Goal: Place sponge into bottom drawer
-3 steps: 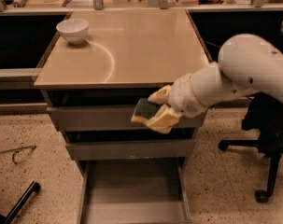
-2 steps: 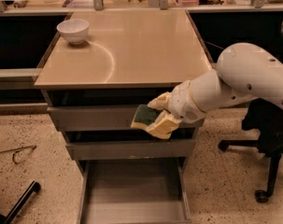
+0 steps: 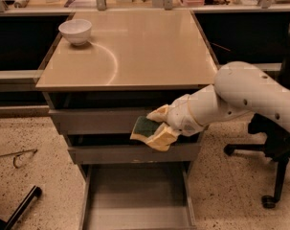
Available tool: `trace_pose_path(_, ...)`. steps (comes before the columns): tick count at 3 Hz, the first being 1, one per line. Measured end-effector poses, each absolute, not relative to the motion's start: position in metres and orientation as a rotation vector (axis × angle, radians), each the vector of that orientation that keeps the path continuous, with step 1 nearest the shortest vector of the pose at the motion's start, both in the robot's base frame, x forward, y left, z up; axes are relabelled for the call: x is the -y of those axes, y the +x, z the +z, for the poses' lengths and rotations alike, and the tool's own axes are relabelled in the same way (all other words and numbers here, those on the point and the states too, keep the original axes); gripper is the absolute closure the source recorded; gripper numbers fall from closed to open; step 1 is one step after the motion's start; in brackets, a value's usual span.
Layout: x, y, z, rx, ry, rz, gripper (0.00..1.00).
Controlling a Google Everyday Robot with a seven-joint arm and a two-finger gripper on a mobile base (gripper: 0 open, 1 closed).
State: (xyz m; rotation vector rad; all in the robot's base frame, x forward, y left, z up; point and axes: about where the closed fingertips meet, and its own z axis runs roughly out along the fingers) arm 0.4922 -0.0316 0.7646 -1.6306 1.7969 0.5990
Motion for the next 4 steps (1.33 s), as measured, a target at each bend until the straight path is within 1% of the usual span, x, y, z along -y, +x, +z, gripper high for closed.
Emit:
trace_pose_path(1,0.011,0.493,0.686,-1.771,-1.659,0.640,1.00)
trace_pose_path(2,-0.002,0.494,0.612,-1.800,-1.628,0.631,1.00)
trace_pose_path(3,-0.003,0.506,0.610,-1.798,-1.586,0.593,1.00)
trace_pose_path(4,-0.004,0.506,0.608,-1.795,-1.585,0.599,1.00)
